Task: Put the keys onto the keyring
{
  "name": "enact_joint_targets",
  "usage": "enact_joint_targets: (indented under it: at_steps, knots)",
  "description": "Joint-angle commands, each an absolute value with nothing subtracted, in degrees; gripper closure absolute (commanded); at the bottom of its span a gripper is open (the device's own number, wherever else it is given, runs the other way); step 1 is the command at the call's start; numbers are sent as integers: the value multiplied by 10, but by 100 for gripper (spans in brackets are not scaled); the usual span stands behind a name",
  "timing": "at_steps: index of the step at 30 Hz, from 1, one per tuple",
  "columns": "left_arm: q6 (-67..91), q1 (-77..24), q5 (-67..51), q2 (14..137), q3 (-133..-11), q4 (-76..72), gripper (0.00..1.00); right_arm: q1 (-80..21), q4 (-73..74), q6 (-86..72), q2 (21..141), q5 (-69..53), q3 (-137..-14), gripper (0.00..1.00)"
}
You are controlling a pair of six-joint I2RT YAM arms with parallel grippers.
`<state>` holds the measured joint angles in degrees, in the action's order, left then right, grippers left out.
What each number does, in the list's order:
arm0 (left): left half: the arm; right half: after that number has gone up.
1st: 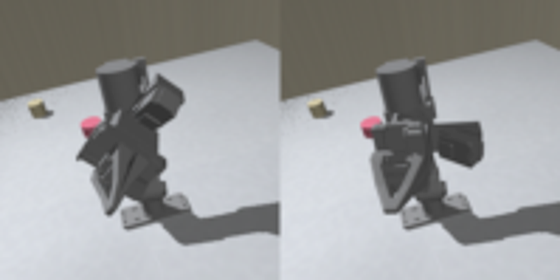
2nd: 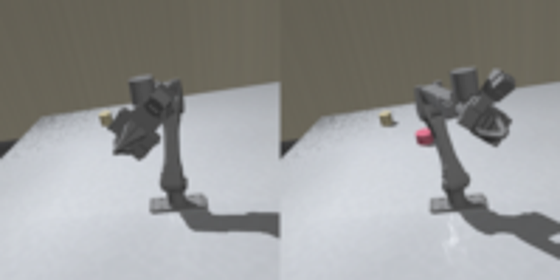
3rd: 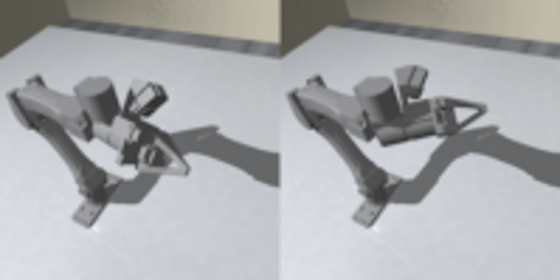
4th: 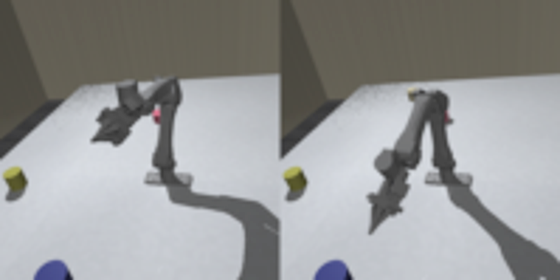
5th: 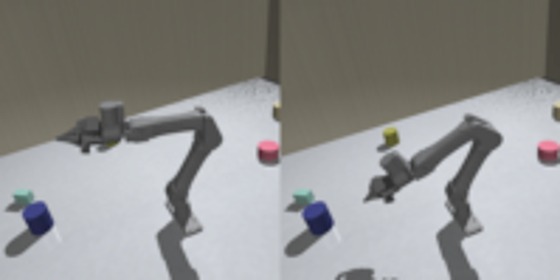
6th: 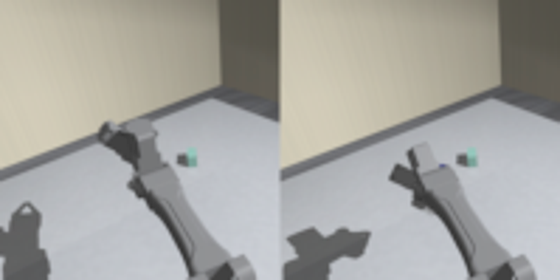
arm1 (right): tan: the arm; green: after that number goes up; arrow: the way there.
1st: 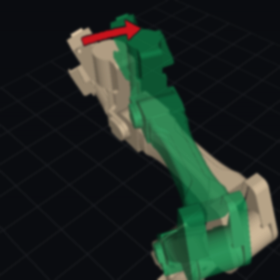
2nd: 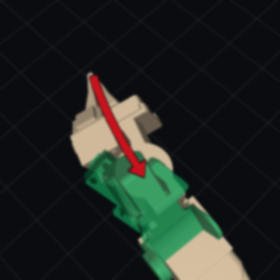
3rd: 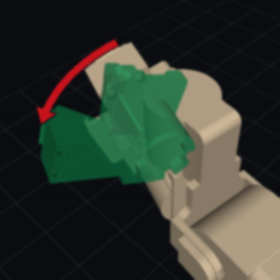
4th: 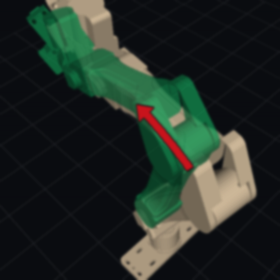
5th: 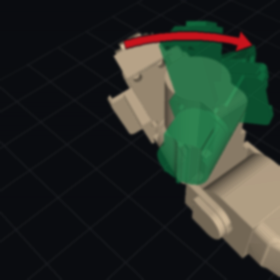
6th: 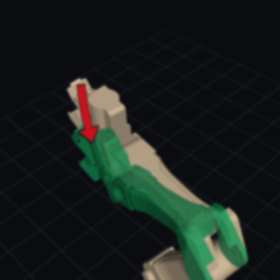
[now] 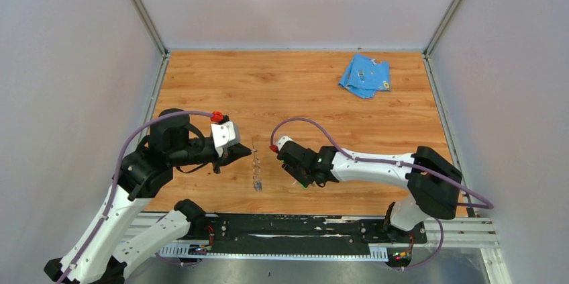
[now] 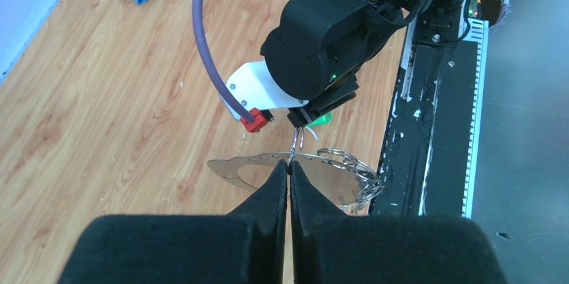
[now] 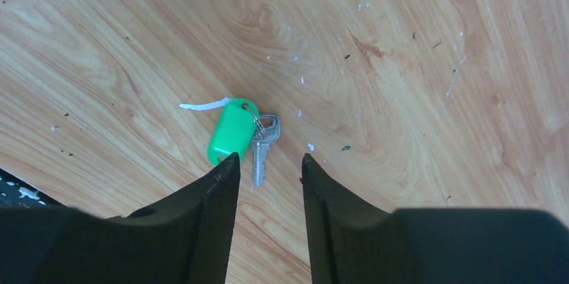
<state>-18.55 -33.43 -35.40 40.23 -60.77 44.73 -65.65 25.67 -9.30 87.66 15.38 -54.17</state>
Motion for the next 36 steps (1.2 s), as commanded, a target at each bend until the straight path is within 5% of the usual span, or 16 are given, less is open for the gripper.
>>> enact_joint_targets:
  at_steps: [1, 6, 18, 26, 36]
  knots:
    - [-182, -331, -362, 398, -626, 439, 100, -665, 235, -86, 849, 128, -534, 50]
    - [-179, -330, -365, 399, -631, 439, 100, -633, 208, -123, 782, 100, -478, 41]
    - [-167, -331, -369, 405, -635, 439, 100, -536, 5, -53, 632, -81, -296, 45]
    - [-157, -331, -369, 410, -634, 440, 100, -416, -98, -81, 682, -231, -268, 52]
    - [-150, -331, -369, 412, -637, 440, 100, -413, -243, -77, 726, -256, -200, 54]
